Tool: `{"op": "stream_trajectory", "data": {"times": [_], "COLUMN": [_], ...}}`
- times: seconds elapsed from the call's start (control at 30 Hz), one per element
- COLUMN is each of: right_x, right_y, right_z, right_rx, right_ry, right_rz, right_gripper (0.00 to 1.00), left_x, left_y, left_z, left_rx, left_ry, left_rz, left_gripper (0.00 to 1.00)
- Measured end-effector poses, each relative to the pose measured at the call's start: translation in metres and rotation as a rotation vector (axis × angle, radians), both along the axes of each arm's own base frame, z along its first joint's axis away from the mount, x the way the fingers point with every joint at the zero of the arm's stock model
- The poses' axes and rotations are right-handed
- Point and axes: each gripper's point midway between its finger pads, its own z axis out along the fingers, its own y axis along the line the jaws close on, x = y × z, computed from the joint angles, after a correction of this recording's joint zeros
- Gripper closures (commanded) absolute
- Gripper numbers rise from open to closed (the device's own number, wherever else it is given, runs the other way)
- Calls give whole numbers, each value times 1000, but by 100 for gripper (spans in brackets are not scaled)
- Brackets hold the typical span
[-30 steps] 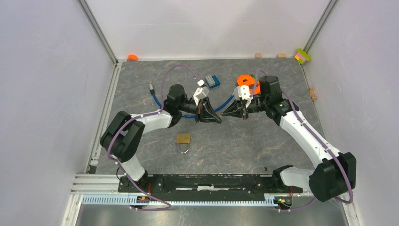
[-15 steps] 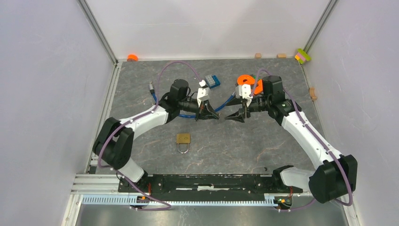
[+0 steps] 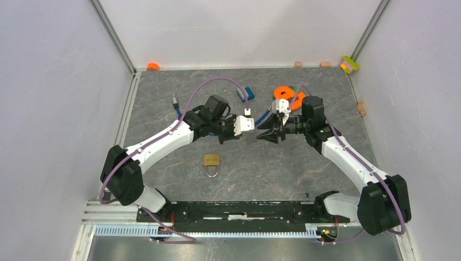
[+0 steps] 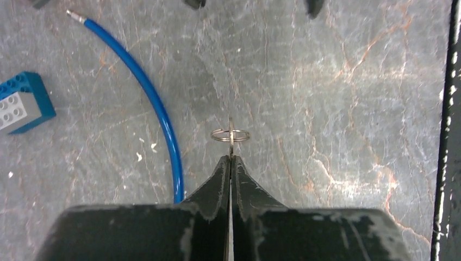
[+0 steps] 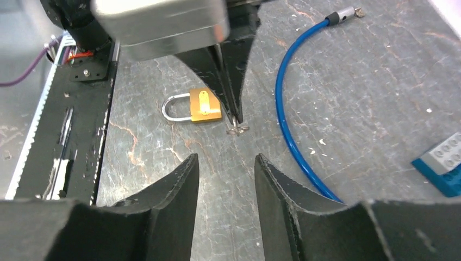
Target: Unlock with the key
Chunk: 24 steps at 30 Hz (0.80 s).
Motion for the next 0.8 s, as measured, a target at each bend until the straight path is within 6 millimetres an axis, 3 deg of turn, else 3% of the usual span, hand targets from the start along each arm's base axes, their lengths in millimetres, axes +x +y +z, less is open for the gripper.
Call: {"op": "stream_trajectory", "data": {"times": [0.2,0.4,0.8], "right_x": [-3,-8,-15], "right_y": [12,29,40], "right_z": [-24,-24,-32], "right_rx": [60,101,110], "right_ry": [99,108,141], "right_rz": [-5,36,79], "right_gripper": [46,56,61], "left_x": [-15,-28,-36], "left_y": [9,7,0], "left_z": [0,0,1], "left_rx": [123,171,178], "left_ry": [-62,-90,-83], "left_rz": [15,-2,-19], "left_gripper": [98,98,98]}}
